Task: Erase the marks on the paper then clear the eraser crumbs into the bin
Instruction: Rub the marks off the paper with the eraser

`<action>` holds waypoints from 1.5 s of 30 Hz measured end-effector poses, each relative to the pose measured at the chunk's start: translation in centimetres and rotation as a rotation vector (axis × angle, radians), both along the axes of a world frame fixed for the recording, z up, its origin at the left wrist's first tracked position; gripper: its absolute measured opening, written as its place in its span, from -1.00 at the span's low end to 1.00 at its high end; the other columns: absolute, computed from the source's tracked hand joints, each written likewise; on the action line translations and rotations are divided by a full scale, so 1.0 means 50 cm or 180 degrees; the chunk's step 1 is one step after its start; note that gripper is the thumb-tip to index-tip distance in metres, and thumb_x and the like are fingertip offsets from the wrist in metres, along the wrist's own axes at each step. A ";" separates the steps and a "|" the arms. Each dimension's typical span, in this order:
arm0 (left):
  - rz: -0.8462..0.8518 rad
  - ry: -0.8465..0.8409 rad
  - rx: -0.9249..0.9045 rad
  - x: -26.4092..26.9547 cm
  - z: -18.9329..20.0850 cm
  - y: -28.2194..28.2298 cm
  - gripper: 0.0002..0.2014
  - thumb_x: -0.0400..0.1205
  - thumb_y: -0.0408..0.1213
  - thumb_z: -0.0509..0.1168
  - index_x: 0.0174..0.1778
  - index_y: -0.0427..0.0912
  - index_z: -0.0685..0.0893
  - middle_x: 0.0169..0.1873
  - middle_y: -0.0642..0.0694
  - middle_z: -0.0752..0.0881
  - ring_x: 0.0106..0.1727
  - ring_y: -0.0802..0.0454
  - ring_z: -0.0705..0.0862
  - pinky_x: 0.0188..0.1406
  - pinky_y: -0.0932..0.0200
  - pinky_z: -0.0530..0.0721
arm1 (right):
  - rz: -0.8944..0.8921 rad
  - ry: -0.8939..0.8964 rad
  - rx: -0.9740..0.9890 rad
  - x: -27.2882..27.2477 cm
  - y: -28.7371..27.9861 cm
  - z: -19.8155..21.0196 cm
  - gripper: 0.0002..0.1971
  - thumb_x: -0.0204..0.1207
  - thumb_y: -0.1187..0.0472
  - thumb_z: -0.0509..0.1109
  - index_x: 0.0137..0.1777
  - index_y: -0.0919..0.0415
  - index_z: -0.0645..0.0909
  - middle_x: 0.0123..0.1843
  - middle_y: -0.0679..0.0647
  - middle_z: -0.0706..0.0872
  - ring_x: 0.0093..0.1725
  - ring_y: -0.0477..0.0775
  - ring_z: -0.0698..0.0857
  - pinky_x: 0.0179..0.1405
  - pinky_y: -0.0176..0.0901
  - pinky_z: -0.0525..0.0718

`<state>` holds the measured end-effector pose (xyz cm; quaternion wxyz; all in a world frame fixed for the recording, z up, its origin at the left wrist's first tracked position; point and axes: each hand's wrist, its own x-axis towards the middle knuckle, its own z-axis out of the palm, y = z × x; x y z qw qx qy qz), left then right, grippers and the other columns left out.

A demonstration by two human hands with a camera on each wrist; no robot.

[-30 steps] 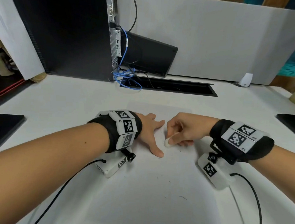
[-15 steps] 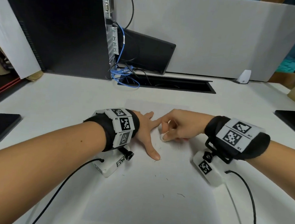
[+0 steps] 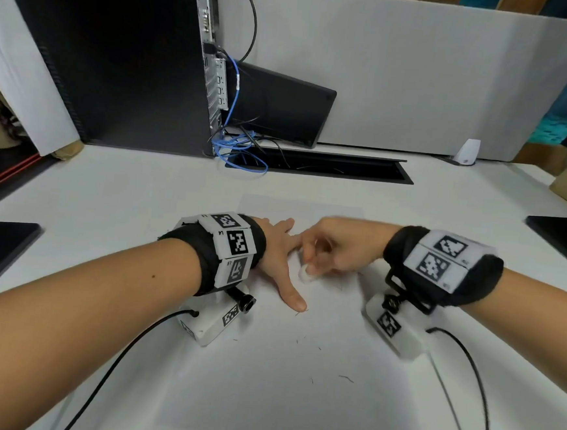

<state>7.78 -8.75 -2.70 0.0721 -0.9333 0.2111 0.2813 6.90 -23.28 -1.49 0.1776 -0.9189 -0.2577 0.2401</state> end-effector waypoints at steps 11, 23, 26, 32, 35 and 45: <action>0.0015 0.0007 0.0098 -0.005 0.008 -0.002 0.24 0.20 0.42 0.41 0.58 0.32 -0.35 0.65 0.04 -0.32 0.68 -0.21 -0.20 0.58 -0.31 -0.05 | -0.0173 -0.0203 -0.0121 0.020 -0.022 0.009 -0.77 0.49 0.13 0.45 -0.35 0.00 0.50 -0.47 -0.02 0.58 -0.43 0.03 0.53 -0.26 -0.17 0.56; -0.0210 -0.0025 0.0079 -0.005 0.018 -0.013 0.24 0.24 0.35 0.45 0.64 0.18 -0.26 0.66 0.08 -0.25 0.69 0.04 -0.09 0.60 -0.24 0.01 | -0.0254 -0.0111 0.0005 0.022 -0.060 0.007 -0.76 0.44 0.14 0.50 -0.40 -0.05 0.56 -0.49 -0.08 0.62 -0.48 -0.11 0.53 -0.33 -0.29 0.52; -0.0186 0.0031 0.0000 -0.003 0.016 -0.022 0.19 0.22 0.35 0.46 0.59 0.38 -0.26 0.67 0.00 -0.26 0.70 -0.01 -0.12 0.57 -0.21 0.07 | -0.0064 0.0357 0.0030 -0.011 -0.062 0.004 -0.81 0.46 0.21 0.49 -0.36 0.06 0.62 -0.45 0.11 0.64 -0.48 -0.05 0.52 -0.36 -0.34 0.52; -0.0165 -0.0002 -0.0013 -0.013 0.023 -0.028 0.13 0.30 0.33 0.43 0.60 0.35 -0.24 0.67 -0.02 -0.24 0.69 -0.04 -0.11 0.58 -0.21 0.03 | -0.0188 -0.0272 -0.0021 0.017 -0.058 0.005 -0.81 0.44 0.18 0.50 -0.36 -0.01 0.61 -0.42 -0.08 0.61 -0.38 -0.13 0.55 -0.22 -0.30 0.53; -0.0151 0.0003 0.0077 -0.009 0.021 -0.031 0.15 0.29 0.35 0.41 0.60 0.34 -0.27 0.67 -0.02 -0.26 0.69 -0.05 -0.11 0.58 -0.21 0.03 | -0.0135 -0.0002 0.0038 -0.005 -0.065 0.007 -0.79 0.45 0.22 0.50 -0.38 0.03 0.61 -0.45 0.01 0.60 -0.49 -0.17 0.50 -0.36 -0.44 0.47; -0.0179 -0.0059 0.0233 -0.010 0.023 -0.042 0.18 0.28 0.38 0.41 0.60 0.30 -0.30 0.67 -0.10 -0.22 0.69 -0.11 -0.03 0.56 -0.19 0.11 | -0.0294 -0.0081 -0.0004 0.001 -0.076 0.010 -0.77 0.47 0.26 0.47 -0.39 0.06 0.58 -0.61 -0.15 0.56 -0.62 -0.24 0.48 -0.45 -0.45 0.46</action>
